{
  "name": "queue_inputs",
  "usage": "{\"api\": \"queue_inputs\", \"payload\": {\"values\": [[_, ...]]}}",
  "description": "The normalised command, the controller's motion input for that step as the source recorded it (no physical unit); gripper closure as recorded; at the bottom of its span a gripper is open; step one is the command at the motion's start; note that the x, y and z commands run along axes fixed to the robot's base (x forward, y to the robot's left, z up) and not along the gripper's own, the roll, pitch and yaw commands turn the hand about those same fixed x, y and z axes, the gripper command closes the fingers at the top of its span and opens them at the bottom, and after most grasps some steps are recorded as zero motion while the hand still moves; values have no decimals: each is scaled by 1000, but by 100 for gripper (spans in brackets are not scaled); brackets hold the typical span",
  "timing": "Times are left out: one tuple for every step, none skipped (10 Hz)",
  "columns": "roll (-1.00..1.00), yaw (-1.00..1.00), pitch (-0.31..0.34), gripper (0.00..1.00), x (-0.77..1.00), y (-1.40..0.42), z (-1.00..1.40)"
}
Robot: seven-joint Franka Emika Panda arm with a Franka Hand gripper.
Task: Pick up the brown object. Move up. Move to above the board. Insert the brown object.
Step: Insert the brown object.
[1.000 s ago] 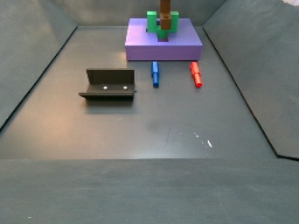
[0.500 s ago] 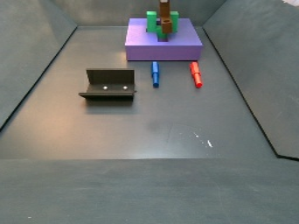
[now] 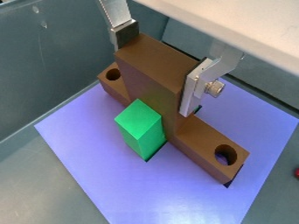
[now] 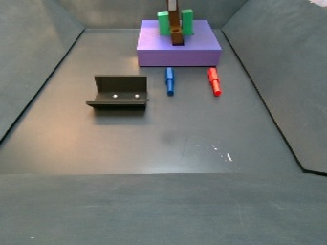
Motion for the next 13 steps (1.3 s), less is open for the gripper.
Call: {"api": "queue_inputs", "payload": {"values": [[-6, 131, -63, 100, -231, 26, -131], [-76, 0, -43, 100, -206, 14, -29], [-107, 0, -123, 100, -140, 0, -43], [-89, 0, -304, 100, -29, 0, -37], [-34, 0, -419, 100, -14, 11, -49], [0, 0, -436, 100, 0, 20, -137], [0, 0, -354, 100, 0, 51, -131], [74, -11, -226, 100, 0, 106, -120], [127, 0, -213, 100, -3, 71, -191], [323, 0, -70, 100, 23, 0, -140], [454, -54, 0, 100, 0, 77, 0], [444, -57, 0, 100, 63, 0, 0], [193, 0, -17, 100, 57, -66, -286]]}}
